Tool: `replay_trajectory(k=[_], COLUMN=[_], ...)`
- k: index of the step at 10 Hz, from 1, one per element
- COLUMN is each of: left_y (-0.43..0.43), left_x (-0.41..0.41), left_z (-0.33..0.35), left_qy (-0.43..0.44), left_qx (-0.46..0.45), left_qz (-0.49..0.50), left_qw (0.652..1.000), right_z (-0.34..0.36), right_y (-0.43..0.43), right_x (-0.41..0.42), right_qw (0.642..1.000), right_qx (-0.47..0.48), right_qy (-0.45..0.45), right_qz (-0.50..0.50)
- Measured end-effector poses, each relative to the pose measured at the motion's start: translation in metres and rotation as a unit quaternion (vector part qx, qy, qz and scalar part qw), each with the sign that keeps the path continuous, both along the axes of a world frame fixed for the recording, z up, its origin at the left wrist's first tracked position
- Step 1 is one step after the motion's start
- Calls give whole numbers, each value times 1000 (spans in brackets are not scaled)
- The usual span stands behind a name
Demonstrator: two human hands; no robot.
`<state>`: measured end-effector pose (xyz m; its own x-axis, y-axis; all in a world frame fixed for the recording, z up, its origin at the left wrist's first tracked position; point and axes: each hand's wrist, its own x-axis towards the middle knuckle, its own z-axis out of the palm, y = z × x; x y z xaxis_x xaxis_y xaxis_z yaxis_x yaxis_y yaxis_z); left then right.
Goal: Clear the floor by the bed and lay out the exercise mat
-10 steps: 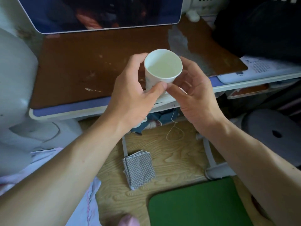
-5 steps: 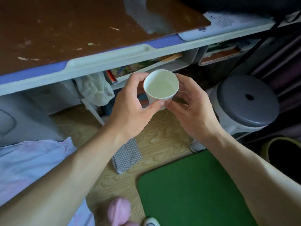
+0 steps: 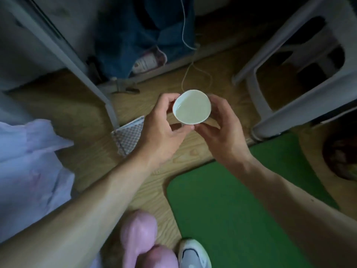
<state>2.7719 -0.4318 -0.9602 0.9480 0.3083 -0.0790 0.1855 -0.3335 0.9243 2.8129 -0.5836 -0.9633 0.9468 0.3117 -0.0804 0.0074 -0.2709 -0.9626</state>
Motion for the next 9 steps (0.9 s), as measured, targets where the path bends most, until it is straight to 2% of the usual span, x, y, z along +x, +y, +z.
replay_trajectory(k=[2,4,5,7,8,9], left_y=[-11,-17,-17,-20,-25,-24], left_x=[-15,-23,-22,-7,-6,-12], left_z=[-151,-244,-272,-286,-283,-273], left_qy=[30,51,55,63,70,85], left_qx=[-19,-27,-32,-16,5,-12], left_qz=[7,7,12,-7,-6,-1], left_qw=[999,998,998,998,998,996], right_z=[-139,-229,-252,-264,-264,-248], right_y=[-4,-9,-4,-1,-5,-5], right_x=[-13,-15,-15,-8,-5,-2], right_qw=[998,995,995,994,992,987], right_qx=[-52,-88,-89,-64,-86,-132], right_qy=[10,35,43,74,82,85], right_qz=[-20,-13,-29,-54,-46,-27])
